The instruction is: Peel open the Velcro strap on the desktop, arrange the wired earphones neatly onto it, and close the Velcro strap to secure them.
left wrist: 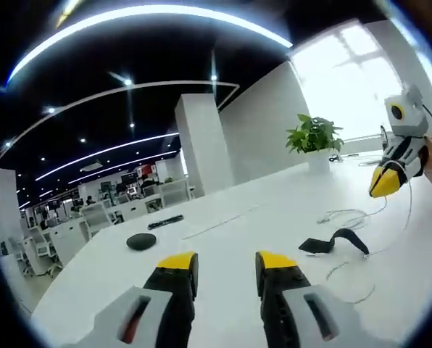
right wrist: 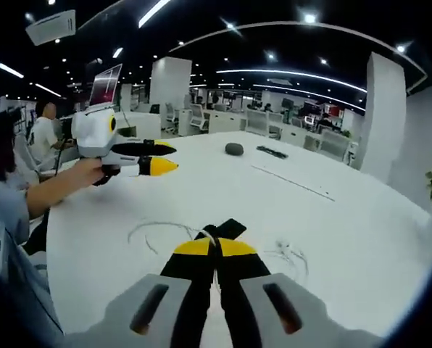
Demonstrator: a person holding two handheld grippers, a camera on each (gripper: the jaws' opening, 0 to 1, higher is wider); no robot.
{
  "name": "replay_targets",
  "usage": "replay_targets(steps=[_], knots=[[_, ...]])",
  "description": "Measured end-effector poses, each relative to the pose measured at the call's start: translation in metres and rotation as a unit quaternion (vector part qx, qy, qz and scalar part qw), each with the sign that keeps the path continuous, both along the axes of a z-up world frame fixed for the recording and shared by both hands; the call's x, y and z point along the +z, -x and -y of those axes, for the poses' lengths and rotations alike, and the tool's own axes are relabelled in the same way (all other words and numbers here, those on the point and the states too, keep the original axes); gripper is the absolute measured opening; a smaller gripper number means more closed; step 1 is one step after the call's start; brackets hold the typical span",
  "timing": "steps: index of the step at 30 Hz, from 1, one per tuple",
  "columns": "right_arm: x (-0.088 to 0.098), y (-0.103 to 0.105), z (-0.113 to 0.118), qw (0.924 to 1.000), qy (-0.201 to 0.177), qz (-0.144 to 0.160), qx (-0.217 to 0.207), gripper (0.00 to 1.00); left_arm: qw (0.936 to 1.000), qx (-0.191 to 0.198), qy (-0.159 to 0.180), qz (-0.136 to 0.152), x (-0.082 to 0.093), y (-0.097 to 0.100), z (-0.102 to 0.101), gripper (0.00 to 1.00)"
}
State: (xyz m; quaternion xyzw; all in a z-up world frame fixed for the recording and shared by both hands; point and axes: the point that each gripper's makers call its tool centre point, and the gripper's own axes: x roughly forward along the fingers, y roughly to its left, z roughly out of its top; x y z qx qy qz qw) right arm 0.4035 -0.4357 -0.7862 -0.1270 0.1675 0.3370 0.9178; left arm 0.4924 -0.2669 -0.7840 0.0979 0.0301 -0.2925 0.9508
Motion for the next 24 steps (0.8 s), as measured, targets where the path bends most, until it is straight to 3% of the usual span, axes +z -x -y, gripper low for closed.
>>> replay_targets(steps=[8, 14, 24], knots=[[-0.01, -0.005, -0.022, 0.9978, -0.058, -0.028, 0.015, 0.03, 0.9974, -0.066, 0.005, 0.03, 0.013, 0.025, 0.03, 0.36], [-0.004, -0.013, -0.028, 0.9983, -0.055, -0.01, 0.016, 0.03, 0.9948, -0.091, -0.001, 0.045, 0.017, 0.048, 0.041, 0.36], [0.007, -0.017, -0.033, 0.9988, -0.041, 0.016, 0.02, 0.03, 0.9928, -0.111, 0.03, 0.033, 0.024, 0.079, 0.045, 0.34]])
